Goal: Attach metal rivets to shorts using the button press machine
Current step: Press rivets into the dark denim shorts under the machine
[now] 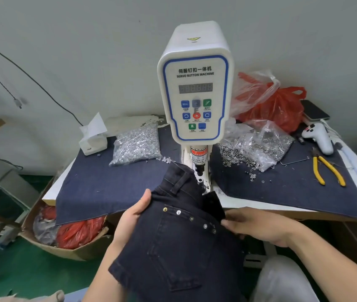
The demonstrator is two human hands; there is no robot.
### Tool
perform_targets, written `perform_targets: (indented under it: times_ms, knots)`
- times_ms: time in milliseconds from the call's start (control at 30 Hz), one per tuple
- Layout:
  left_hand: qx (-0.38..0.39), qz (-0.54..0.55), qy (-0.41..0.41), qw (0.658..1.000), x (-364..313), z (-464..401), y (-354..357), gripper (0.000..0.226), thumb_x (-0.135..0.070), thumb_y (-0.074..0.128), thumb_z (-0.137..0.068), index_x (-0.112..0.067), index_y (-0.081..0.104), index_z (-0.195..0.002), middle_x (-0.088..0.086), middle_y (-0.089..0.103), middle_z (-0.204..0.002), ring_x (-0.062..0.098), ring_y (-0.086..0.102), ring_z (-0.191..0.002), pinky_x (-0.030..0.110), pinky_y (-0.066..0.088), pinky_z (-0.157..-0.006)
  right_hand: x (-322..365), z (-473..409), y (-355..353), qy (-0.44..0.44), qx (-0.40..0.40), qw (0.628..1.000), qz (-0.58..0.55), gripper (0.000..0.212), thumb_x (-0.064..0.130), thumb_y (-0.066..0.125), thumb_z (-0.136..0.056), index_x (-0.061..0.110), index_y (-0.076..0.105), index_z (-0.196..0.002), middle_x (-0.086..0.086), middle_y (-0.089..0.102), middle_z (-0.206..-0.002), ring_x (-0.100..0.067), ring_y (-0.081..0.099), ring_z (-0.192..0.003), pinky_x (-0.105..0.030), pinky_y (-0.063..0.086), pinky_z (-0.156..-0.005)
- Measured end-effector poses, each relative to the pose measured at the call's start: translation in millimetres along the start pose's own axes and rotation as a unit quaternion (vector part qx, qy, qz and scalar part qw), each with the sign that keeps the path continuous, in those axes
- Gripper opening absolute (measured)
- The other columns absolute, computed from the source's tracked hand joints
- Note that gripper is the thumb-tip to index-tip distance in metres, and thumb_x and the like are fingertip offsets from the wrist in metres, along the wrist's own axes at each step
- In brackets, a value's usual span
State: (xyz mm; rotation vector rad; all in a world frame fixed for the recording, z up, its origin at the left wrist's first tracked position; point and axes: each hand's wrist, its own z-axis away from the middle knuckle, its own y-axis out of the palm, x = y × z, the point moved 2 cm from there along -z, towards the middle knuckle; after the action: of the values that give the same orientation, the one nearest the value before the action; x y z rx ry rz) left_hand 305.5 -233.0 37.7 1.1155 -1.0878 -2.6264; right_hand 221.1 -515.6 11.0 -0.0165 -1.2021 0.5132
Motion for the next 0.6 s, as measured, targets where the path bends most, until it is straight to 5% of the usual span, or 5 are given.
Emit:
perform_targets:
  times_ms: [67, 167, 300, 500, 600]
  knots:
    - [-0.010, 0.007, -0.001, 1.000, -2, 1, -8, 0.069, -0.045, 0.067, -0.087, 0.002, 0.066, -0.137, 0.025, 0.062, -0.144, 0.042, 0.064, -0.128, 0.053, 0.045, -0.113, -4, -1, -2, 0.015, -0.001, 1.000, -0.002, 0.033, 0.038, 0.063, -0.101, 0.005, 0.064, -0.106, -0.002, 0.062, -0.091, -0.009, 0.055, -0.085, -0.026, 0.046, -0.081]
    - [-0.024, -0.009, 0.014, 1.000, -8, 3, -17, 0.063, -0.044, 0.063, -0.090, 0.003, 0.071, -0.129, 0.025, 0.069, -0.132, 0.041, 0.071, -0.116, 0.051, 0.060, -0.095, -9, -3, -3, 0.041, -0.033, 0.998, -0.040, 0.024, 0.028, 0.058, -0.104, 0.005, 0.062, -0.102, -0.006, 0.061, -0.093, -0.009, 0.055, -0.088, -0.029, 0.047, -0.082]
    - [-0.075, -0.149, 0.055, 0.984, -20, 5, -44, 0.058, -0.042, 0.057, -0.101, 0.003, 0.066, -0.136, 0.024, 0.067, -0.137, 0.039, 0.061, -0.132, 0.050, 0.040, -0.119, -4, -4, -8, 0.029, -0.150, 0.982, -0.108, 0.022, 0.024, 0.056, -0.105, 0.016, 0.061, -0.085, 0.000, 0.058, -0.078, -0.012, 0.050, -0.077, -0.033, 0.038, -0.077]
    - [-0.012, -0.233, 0.034, 0.972, -5, 2, -58, 0.052, -0.045, 0.077, -0.093, -0.012, 0.071, -0.133, 0.020, 0.067, -0.139, 0.040, 0.063, -0.129, 0.045, 0.058, -0.097, 22, 0, -7, 0.032, -0.151, 0.935, -0.318, 0.020, 0.021, 0.059, -0.102, 0.008, 0.073, -0.099, -0.018, 0.075, -0.097, -0.026, 0.070, -0.080, -0.032, 0.058, -0.072]
    - [-0.014, -0.337, 0.075, 0.938, -2, -4, -45, 0.051, -0.047, 0.089, -0.082, -0.020, 0.075, -0.123, 0.015, 0.073, -0.130, 0.039, 0.067, -0.125, 0.039, 0.059, -0.094, 36, -4, -8, 0.039, -0.166, 0.903, -0.395, 0.028, 0.022, 0.061, -0.100, 0.001, 0.074, -0.112, -0.023, 0.075, -0.107, -0.029, 0.074, -0.082, -0.034, 0.062, -0.071]
